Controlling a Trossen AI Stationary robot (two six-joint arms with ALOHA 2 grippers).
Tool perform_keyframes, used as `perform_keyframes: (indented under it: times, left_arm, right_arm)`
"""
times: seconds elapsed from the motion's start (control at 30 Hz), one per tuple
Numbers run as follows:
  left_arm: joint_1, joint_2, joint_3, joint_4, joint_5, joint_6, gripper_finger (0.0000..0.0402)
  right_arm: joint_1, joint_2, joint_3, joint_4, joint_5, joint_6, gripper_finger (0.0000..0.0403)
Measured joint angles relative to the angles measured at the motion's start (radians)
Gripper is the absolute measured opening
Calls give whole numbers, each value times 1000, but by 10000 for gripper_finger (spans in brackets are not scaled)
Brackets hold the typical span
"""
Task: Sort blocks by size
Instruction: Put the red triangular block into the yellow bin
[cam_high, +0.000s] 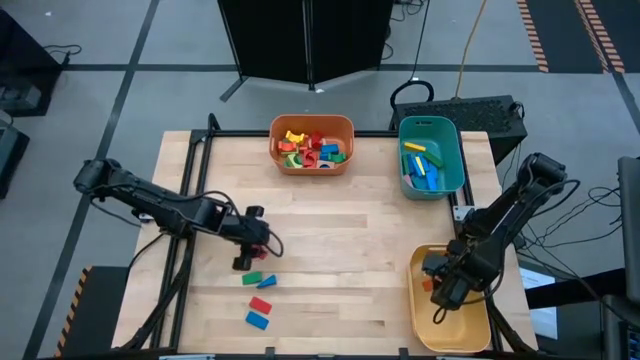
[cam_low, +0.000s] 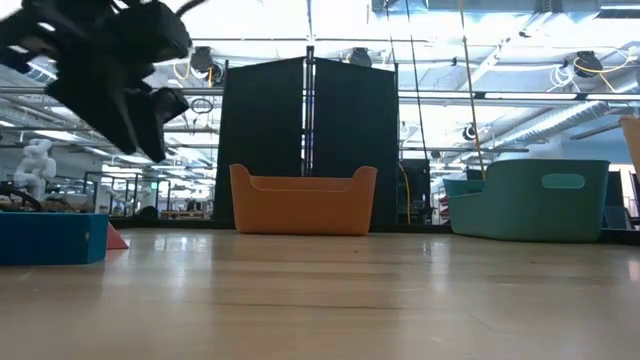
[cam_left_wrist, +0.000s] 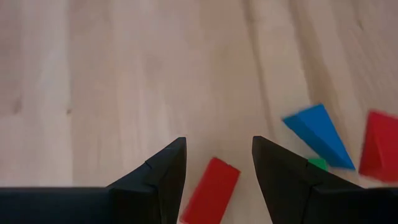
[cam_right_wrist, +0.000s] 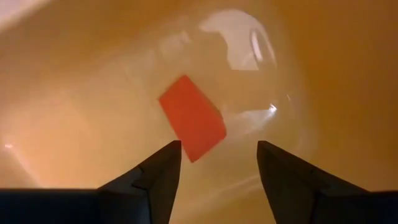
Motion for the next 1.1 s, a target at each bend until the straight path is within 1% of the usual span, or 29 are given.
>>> perform_keyframes:
  times: [0.07,0.17,0.27,0.4,0.5,0.6,0.67,0.73,0.83,0.9,1.1]
  left_arm:
    - [-16,0,0,-13,7,41,183]
    - [-33,0,0,-33,9,102,183]
    - [-46,0,0,-75,-16,159,183]
    - [-48,0,-2,-131,-50,167,183]
    - [-47,0,-35,-126,-51,164,183]
    - [-47,0,-87,-104,-51,163,183]
    - [-47,0,-116,-60,-51,163,183]
    - [-47,0,-136,-24,-51,163,183]
    - [-47,1,-150,-24,-56,162,183]
    - [-47,1,-164,5,-70,162,183]
    - [-47,1,-231,71,-94,161,183]
  right_arm:
    - [0,-21,0,13,21,5,191]
    - [0,-53,0,33,87,-1,181]
    - [0,-81,1,73,156,-32,171]
    - [0,-110,2,158,234,-107,161]
    - [0,-117,2,236,267,-178,158]
    - [0,-118,2,303,292,-243,156]
    - [0,-118,2,328,297,-271,155]
    - [0,-118,2,338,299,-276,155]
    - [0,-118,2,339,299,-269,155]
    - [-1,-118,2,340,299,-269,155]
    - [-5,-118,2,346,323,-269,155]
